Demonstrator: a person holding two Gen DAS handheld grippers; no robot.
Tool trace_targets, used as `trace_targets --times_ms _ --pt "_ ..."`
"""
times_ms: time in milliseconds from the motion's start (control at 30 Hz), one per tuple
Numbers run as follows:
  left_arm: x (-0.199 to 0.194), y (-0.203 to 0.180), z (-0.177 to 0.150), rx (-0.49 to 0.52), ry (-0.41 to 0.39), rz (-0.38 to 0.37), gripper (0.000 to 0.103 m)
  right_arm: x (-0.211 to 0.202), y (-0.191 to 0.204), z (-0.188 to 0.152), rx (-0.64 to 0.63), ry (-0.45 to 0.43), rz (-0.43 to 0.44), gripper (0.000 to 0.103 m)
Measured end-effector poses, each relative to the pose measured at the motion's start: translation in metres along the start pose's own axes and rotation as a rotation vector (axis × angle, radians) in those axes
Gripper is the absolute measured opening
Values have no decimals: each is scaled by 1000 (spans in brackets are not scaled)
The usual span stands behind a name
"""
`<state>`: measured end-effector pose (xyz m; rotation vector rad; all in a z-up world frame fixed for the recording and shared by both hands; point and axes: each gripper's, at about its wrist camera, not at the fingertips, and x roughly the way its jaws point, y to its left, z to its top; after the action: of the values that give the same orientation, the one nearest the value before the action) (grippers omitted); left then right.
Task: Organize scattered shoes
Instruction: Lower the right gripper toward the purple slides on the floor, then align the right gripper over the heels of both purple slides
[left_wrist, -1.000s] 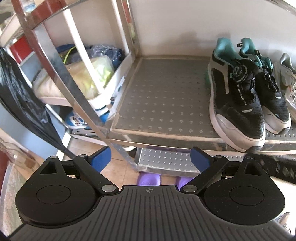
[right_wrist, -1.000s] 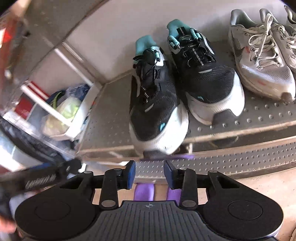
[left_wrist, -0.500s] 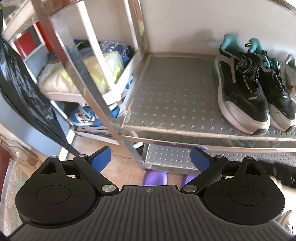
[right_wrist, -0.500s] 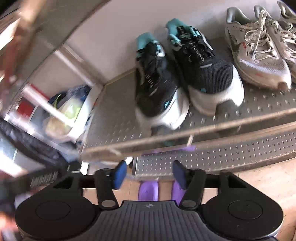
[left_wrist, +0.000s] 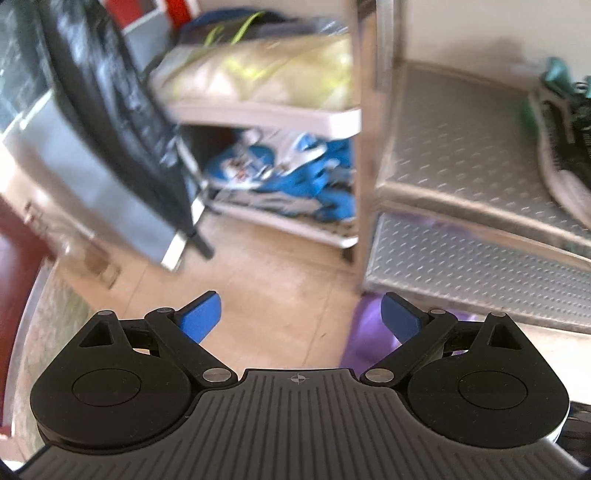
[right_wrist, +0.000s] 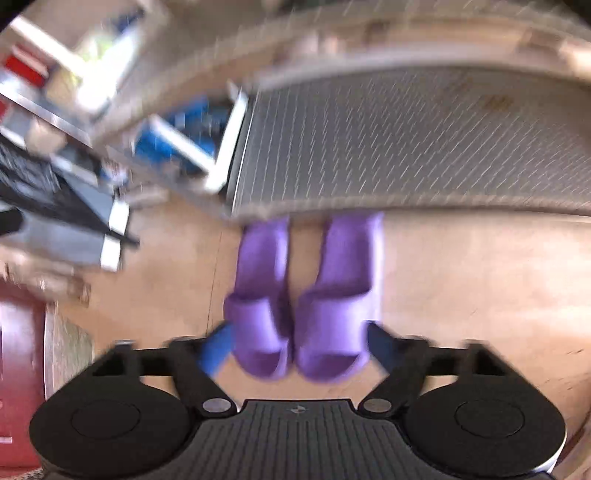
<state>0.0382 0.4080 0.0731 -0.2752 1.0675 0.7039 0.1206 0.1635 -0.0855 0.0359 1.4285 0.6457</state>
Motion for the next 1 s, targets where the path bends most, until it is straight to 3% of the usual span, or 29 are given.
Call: trace_targets --times_ms 100,167,233,367,567,633,667,700,733,767,867,1000 --pt "-3 12 -1 -25 -3 -29 97 54 21 13 -45 112 -27 61" --pt "-4 14 -2 -22 -3 -37 97 70 28 21 -54 124 -42 78" --pt "-7 15 -2 -15 -7 -44 97 103 41 43 -63 134 -79 87" --pt "-8 16 2 -21 -10 -46 97 151 51 72 -70 198 -173 90" --pt "-2 14 6 -16 -3 -36 97 219 51 80 -83 437 -237 94" --pt "0 12 6 -10 2 -33 97 231 47 74 -81 492 -271 87" --pt "0 11 6 -7 5 -33 97 235 45 67 -102 521 -299 68" --pt "0 10 6 -4 5 -36 97 236 43 55 -155 551 -324 62" --pt "-1 8 6 -1 5 -40 97 234 40 48 -169 569 -316 39" --pt "-1 6 6 1 5 -43 97 230 38 43 -179 574 -303 28" --pt "-5 -1 4 12 2 -61 97 207 28 18 -246 588 -289 24" --pt "-16 -17 1 40 -14 -89 97 162 -24 -36 -262 633 -366 17"
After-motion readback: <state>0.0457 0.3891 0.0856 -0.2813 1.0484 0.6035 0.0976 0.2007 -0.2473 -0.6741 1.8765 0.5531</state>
